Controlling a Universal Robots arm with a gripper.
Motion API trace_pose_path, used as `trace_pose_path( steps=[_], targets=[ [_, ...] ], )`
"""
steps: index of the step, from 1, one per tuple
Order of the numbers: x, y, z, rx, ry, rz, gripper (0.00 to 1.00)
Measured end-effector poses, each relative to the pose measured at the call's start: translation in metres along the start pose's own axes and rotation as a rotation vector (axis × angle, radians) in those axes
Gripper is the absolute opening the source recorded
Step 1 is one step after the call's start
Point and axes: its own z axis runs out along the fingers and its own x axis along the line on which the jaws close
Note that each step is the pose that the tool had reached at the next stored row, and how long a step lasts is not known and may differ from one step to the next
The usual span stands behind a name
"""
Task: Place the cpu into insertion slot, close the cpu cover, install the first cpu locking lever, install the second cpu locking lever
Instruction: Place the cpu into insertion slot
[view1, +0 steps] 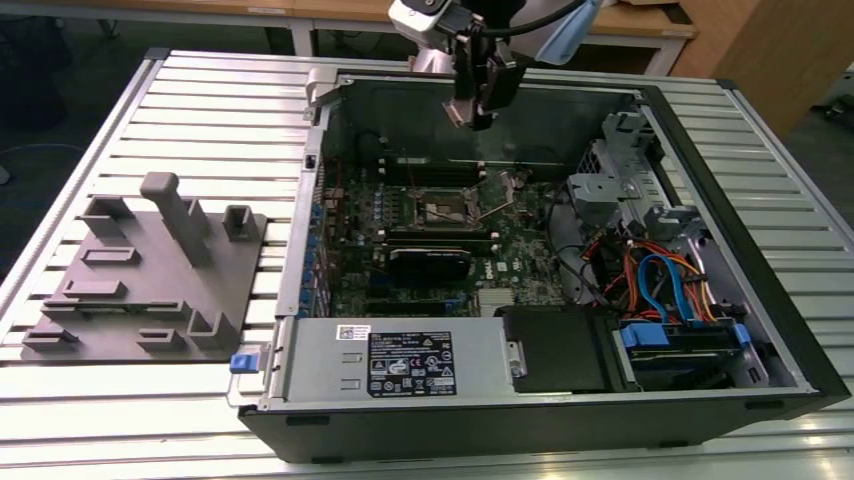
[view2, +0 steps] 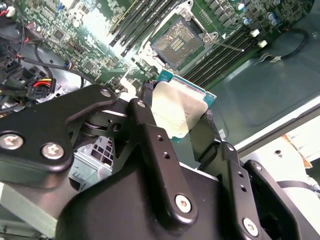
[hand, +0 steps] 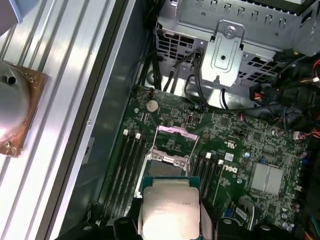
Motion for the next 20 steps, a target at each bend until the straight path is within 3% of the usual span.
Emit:
trace_pose_path(
  steps=[6, 13, 20],
  targets=[
    [0.0008, -0.0027, 0.0022, -0.0009, -0.0053, 0.054, 0.54],
    [0.0008, -0.0031, 0.0059, -0.0021, -0.0143, 0.144, 0.54],
    [0.0008, -0.0032, 0.0071, -0.0021, -0.0166, 0.156, 0.54]
  ],
)
